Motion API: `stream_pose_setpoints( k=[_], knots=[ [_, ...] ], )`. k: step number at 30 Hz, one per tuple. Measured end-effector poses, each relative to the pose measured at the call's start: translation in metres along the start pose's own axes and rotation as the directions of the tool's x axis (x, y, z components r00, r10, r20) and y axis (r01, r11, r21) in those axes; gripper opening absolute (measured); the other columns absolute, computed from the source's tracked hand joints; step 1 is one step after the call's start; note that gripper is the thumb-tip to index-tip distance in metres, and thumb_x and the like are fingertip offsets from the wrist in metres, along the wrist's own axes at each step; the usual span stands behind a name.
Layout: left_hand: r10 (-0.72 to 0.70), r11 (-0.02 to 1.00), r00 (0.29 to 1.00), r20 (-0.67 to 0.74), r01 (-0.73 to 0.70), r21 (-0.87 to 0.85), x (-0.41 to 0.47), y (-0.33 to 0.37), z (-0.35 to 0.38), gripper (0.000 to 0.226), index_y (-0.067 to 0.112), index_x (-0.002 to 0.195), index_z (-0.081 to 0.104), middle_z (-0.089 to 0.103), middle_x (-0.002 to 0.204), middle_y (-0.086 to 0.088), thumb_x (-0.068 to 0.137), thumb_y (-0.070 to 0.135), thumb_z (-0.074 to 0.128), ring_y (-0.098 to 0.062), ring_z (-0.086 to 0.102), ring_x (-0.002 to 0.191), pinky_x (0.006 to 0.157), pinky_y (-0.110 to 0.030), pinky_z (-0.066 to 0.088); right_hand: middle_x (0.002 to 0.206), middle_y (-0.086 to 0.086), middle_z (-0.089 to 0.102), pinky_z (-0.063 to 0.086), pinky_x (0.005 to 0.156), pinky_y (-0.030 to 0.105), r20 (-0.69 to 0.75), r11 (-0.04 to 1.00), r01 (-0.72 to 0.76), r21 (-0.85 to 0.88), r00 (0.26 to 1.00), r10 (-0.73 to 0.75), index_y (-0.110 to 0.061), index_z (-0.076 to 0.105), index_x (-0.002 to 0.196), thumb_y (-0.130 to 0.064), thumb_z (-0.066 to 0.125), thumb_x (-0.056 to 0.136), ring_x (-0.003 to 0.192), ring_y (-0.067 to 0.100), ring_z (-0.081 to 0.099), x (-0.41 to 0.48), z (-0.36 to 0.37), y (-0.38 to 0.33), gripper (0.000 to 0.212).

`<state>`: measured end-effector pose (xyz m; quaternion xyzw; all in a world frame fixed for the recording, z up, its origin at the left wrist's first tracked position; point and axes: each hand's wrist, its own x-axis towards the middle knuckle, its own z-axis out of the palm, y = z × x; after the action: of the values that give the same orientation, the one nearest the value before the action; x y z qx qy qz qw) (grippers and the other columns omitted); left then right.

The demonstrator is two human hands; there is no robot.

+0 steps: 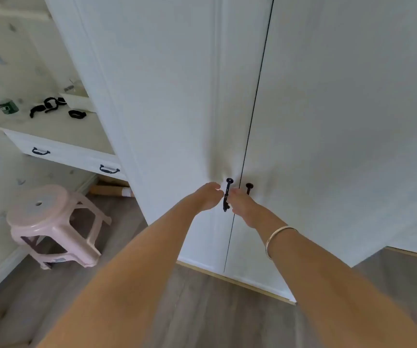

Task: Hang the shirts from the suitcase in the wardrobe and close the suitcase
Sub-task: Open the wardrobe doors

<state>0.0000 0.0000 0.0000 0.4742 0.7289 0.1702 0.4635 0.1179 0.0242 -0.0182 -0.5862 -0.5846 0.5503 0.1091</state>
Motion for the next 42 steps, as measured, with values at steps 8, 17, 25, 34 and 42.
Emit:
stream_pose_setpoints(
  k=[8, 17, 25, 34, 42],
  knots=[
    [0.056, 0.986, 0.985, 0.164, -0.029, -0.164, -0.004, 0.01, 0.006, 0.015, 0.021, 0.11, 0.051, 0.051, 0.106, -0.002, 0.097, 0.016, 0.046, -0.02, 0.045, 0.1, 0.089, -0.03, 0.037, 0.082, 0.007, 0.049, 0.033, 0.066, 0.02, -0.099, 0.985, 0.062, 0.16, 0.994, -0.046, 0.004, 0.05, 0.127, 0.006, 0.028, 0.092, 0.067, 0.011, 0.042, -0.026, 0.007, 0.001, 0.041],
    [0.03, 0.997, 0.973, 0.228, -0.014, -0.072, -0.039, -0.012, -0.003, 0.025, 0.017, 0.118, 0.047, 0.058, 0.12, -0.008, 0.094, 0.016, 0.044, -0.023, 0.06, 0.103, 0.1, -0.038, 0.043, 0.137, 0.011, 0.052, 0.041, 0.101, 0.034, -0.12, 0.931, -0.06, 0.361, 0.987, 0.11, -0.01, 0.016, 0.147, -0.018, 0.049, 0.098, 0.116, 0.027, 0.061, -0.047, 0.035, 0.011, 0.059],
    [-0.053, 0.999, 0.975, 0.218, 0.052, 0.012, -0.092, -0.046, -0.009, 0.056, 0.019, 0.134, 0.044, 0.04, 0.148, -0.002, 0.097, 0.056, 0.025, -0.024, 0.067, 0.096, 0.1, -0.037, 0.046, 0.131, 0.011, 0.056, 0.048, 0.097, 0.035, 0.052, 0.99, -0.086, 0.116, 0.995, 0.081, -0.034, 0.022, 0.149, -0.003, 0.047, 0.094, 0.118, 0.024, 0.055, -0.096, 0.041, 0.013, 0.067],
    [-0.177, 0.976, 0.983, 0.041, 0.181, -0.124, -0.173, -0.109, -0.014, 0.083, 0.03, 0.149, 0.028, 0.027, 0.158, 0.002, 0.084, 0.079, 0.014, -0.024, 0.058, 0.119, 0.104, -0.04, 0.039, 0.127, 0.002, 0.058, 0.044, 0.102, 0.037, 0.165, 0.975, 0.126, -0.183, 0.982, -0.096, -0.019, 0.05, 0.133, -0.001, 0.044, 0.084, 0.112, 0.02, 0.051, -0.153, 0.105, 0.018, 0.053],
    [-0.115, 0.852, 0.94, -0.322, -0.073, -0.518, -0.24, -0.158, -0.03, 0.038, 0.027, 0.11, 0.058, 0.057, 0.109, 0.011, 0.102, 0.048, 0.027, -0.006, 0.054, 0.1, 0.085, -0.024, 0.037, 0.119, 0.0, 0.056, 0.044, 0.091, 0.029, 0.368, 0.965, 0.23, -0.123, 0.914, -0.171, -0.023, 0.047, 0.133, -0.012, 0.056, 0.075, 0.108, 0.018, 0.052, -0.192, 0.182, 0.002, 0.06]
  ],
)
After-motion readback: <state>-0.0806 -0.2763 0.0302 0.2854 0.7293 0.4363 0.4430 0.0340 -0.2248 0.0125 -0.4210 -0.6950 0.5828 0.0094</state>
